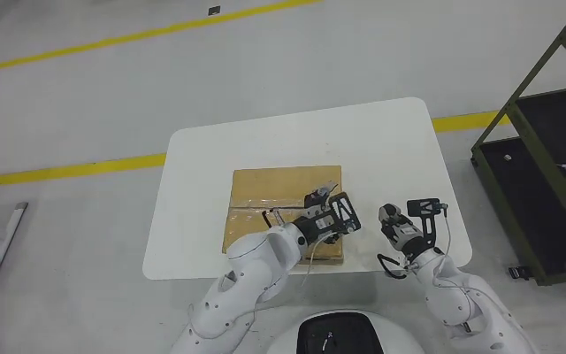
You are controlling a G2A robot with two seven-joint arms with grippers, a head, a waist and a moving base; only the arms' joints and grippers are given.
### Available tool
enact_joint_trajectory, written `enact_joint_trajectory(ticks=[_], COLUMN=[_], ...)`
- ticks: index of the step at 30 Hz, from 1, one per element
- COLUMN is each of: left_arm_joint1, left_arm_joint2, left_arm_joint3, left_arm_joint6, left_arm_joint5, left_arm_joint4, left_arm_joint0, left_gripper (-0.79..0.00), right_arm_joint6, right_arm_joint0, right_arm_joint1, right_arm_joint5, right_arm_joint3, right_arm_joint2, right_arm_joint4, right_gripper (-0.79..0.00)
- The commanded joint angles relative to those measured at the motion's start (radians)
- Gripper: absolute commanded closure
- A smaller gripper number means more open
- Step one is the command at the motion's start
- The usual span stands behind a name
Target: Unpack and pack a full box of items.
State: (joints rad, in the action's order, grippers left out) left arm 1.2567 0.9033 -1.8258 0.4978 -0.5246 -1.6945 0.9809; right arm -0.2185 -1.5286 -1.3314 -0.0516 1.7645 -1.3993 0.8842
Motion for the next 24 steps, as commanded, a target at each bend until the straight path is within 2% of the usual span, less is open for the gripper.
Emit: enact_joint_trajectory(ticks=[1, 6, 7, 11, 16, 18, 24], left_arm_joint1=[0.003, 0.003, 0.003, 0.002, 0.002, 0.002, 0.004], left_arm_joint2=[-0.007, -0.010, -0.009, -0.004, 0.001, 0.001, -0.004], left_arm_joint3=[0.011, 0.025, 0.026, 0.022, 0.025, 0.027, 0.040], left_arm_joint6=[0.025, 0.094, 0.103, 0.126, 0.130, 0.130, 0.128], left_arm_joint5=[-0.002, -0.047, -0.057, -0.074, -0.083, -0.084, -0.094], left_arm_joint4=[-0.011, -0.028, -0.023, -0.017, -0.038, -0.046, -0.067], left_arm_joint0=[-0.010, -0.013, -0.011, -0.003, -0.002, -0.003, -0.004], left_gripper=[-0.637, -0.554, -0.477, -0.391, -0.391, -0.440, -0.428], right_arm_joint6=[0.002, 0.007, 0.008, 0.008, 0.012, 0.013, 0.018], right_arm_joint0=[-0.002, -0.009, -0.010, -0.011, -0.014, -0.015, -0.017], right_arm_joint1=[0.001, 0.002, 0.003, 0.003, 0.004, 0.004, 0.005], right_arm_joint5=[0.000, -0.002, -0.001, 0.001, 0.002, 0.003, 0.005], right_arm_joint3=[0.001, 0.002, 0.002, 0.003, 0.004, 0.005, 0.006], right_arm_joint2=[-0.002, -0.008, -0.009, -0.008, -0.004, -0.003, -0.001], right_arm_joint4=[-0.003, -0.009, -0.009, -0.011, -0.013, -0.012, -0.012], right_gripper=[0.000, 0.000, 0.000, 0.000, 0.000, 0.000, 0.000])
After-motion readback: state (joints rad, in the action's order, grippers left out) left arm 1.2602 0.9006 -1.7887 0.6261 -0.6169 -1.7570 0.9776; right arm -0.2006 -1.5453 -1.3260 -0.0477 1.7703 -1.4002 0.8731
